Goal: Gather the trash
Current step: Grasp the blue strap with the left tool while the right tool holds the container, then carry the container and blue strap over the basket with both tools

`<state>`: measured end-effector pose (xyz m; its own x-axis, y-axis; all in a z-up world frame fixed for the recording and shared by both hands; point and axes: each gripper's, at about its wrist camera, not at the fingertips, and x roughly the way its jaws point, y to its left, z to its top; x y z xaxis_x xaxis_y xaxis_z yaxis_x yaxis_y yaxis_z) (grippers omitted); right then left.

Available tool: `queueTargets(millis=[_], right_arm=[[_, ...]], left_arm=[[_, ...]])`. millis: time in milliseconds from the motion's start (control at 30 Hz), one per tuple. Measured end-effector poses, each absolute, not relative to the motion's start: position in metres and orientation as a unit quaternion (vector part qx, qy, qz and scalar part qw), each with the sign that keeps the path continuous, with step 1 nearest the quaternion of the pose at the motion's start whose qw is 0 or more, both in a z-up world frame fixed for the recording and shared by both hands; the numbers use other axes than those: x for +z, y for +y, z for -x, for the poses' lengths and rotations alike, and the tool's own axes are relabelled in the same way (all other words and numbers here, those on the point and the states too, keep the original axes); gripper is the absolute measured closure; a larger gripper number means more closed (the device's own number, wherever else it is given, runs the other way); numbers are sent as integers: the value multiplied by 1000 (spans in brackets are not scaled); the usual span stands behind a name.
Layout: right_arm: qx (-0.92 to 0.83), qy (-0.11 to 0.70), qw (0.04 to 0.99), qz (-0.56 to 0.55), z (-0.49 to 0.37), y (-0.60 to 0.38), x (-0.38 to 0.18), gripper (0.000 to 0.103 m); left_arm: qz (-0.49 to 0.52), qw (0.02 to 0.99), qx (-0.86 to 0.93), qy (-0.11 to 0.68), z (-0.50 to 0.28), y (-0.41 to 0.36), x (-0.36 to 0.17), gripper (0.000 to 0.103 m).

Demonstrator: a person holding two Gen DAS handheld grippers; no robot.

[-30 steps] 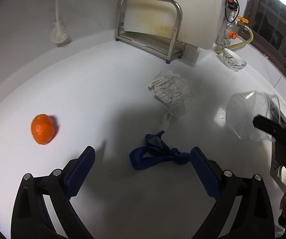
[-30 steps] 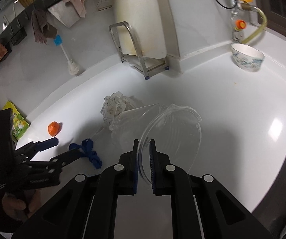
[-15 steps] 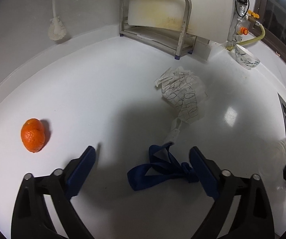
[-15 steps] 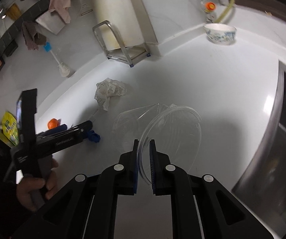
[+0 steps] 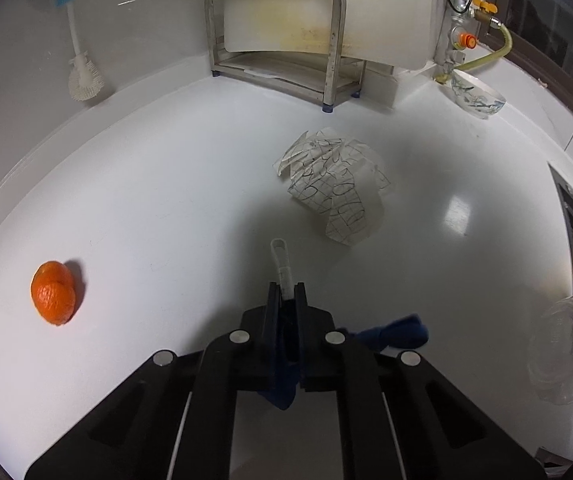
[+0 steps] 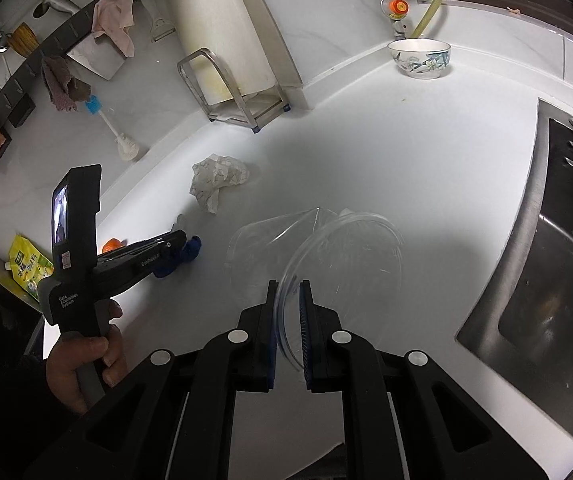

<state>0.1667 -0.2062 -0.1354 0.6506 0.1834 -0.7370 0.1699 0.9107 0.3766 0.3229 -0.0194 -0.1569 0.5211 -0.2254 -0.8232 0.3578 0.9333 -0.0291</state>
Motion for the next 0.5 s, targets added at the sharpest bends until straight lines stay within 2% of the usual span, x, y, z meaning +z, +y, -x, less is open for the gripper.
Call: queueTargets(millis=[500], right_arm=[[36,407,885,-224,-127,-192,-116,93]], left_arm=[[-62,871,-192,449,-238,9,-108,96]])
